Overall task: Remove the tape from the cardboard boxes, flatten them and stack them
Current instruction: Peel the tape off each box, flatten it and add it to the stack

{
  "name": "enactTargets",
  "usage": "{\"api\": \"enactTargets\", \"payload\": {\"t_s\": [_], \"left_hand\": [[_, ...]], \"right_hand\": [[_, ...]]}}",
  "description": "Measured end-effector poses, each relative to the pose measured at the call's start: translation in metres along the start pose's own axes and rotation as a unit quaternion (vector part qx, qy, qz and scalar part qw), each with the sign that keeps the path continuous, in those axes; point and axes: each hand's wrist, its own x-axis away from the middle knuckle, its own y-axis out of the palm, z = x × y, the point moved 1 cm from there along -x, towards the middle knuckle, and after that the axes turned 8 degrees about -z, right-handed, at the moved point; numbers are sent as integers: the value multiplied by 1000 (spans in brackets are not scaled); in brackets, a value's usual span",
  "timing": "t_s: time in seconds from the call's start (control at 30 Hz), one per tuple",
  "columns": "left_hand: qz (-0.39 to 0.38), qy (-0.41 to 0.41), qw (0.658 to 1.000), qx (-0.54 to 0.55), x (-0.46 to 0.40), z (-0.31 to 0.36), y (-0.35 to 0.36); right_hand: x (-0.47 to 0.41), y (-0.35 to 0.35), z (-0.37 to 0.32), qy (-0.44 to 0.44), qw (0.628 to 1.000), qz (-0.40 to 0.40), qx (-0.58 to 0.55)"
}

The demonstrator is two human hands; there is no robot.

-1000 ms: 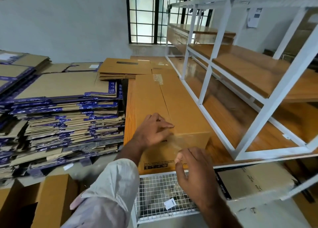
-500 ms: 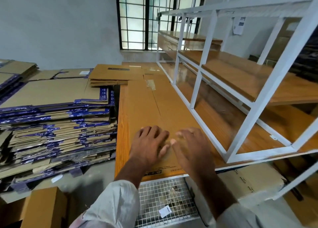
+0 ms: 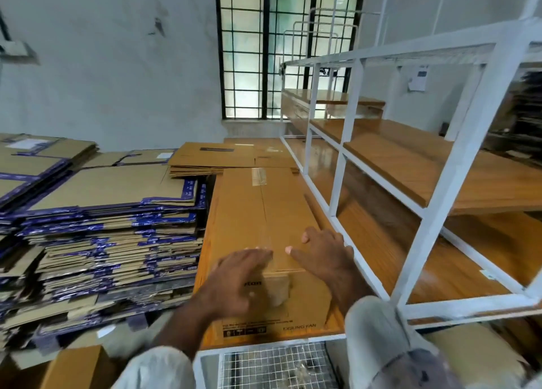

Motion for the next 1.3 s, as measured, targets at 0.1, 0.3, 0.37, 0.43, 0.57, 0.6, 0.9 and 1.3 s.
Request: {"api": "enactTargets", "payload": {"t_s": [0.1, 0.3, 0.37, 0.43, 0.57, 0.6, 0.9, 1.3], "left_hand": [[46, -66, 967, 243, -6, -2, -28], [99, -297, 935, 165, -32, -18, -36], [77, -294, 931, 201, -33, -18, -39], [70, -309, 923, 216, -35, -23, -45], [42, -380, 917, 115, -42, -44, -58], [36, -391, 914, 100, -44, -47, -61], [-21, -349, 937, -26, -71, -67, -68], [7, -327, 943, 53, -31, -141, -96]], "right_hand": [[-13, -6, 8, 0, 999, -28, -22], [-38, -18, 26, -13, 998, -57, -14], [-38, -16, 26, -25, 997, -66, 22], [-27, -10, 19, -55, 995, -71, 35], [8, 16, -2, -159, 982, -102, -13], [17, 25, -9, -179, 977, -107, -34], [36, 61, -78, -242, 961, -102, -93], [45, 85, -191, -292, 942, -158, -46]]}}
